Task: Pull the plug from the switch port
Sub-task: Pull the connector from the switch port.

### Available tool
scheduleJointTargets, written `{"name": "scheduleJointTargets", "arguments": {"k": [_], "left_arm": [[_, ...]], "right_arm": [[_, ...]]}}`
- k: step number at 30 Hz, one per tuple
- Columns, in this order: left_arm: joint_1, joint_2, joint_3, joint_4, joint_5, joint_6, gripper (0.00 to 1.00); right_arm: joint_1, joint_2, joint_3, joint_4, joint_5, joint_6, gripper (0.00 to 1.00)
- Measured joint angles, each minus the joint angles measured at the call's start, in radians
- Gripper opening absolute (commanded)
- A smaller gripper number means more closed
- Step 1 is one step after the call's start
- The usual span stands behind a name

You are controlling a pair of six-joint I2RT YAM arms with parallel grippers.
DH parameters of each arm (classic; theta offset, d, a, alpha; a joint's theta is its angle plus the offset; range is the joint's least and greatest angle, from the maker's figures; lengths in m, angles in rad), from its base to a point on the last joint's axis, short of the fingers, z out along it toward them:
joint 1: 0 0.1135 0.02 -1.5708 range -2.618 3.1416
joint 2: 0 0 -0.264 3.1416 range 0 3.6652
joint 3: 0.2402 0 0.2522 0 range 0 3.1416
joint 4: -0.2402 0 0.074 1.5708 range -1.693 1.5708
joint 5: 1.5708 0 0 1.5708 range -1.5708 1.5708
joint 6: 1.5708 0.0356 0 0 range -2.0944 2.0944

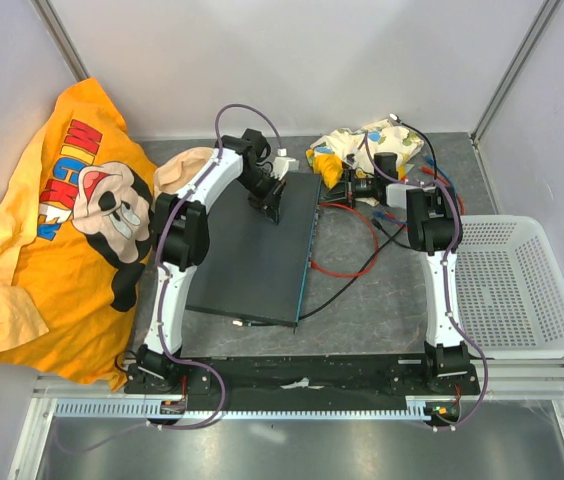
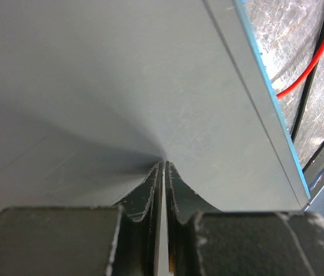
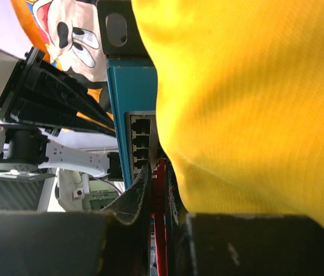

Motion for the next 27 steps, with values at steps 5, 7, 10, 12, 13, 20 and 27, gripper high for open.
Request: {"name": "scheduleJointTargets", "arguments": {"k": [5,7,10,12,13,20,27], "left_arm": [[-0.012,0.0,-0.01,0.006,0.002,0.001,0.12],[-0.011,0.0,-0.013,0.009,0.003,0.001,0.12],[-0.011,0.0,-0.013,0.01,0.003,0.001,0.12],[-0.011,0.0,-0.014,0.01,0.003,0.001,0.12],[-0.011,0.0,-0.014,0.01,0.003,0.001,0.12],[-0.011,0.0,-0.015,0.011,0.003,0.001,0.12],[-0.012,0.0,-0.015,0.008,0.005,0.001,0.12]], "right_arm": [[0.003,-0.014,0.006,-0.083,0.039,-0.071,0.0],[0.003,-0.016,0.006,-0.097,0.047,-0.084,0.0],[0.004,-0.016,0.014,-0.114,0.045,-0.095,0.0],[0.004,-0.014,0.019,-0.122,0.044,-0.098,0.0],[0.004,-0.014,0.02,-0.124,0.043,-0.1,0.0],[0.003,-0.016,0.014,-0.12,0.043,-0.103,0.0],[-0.002,-0.055,-0.066,-0.041,0.066,-0.15,0.0]]}}
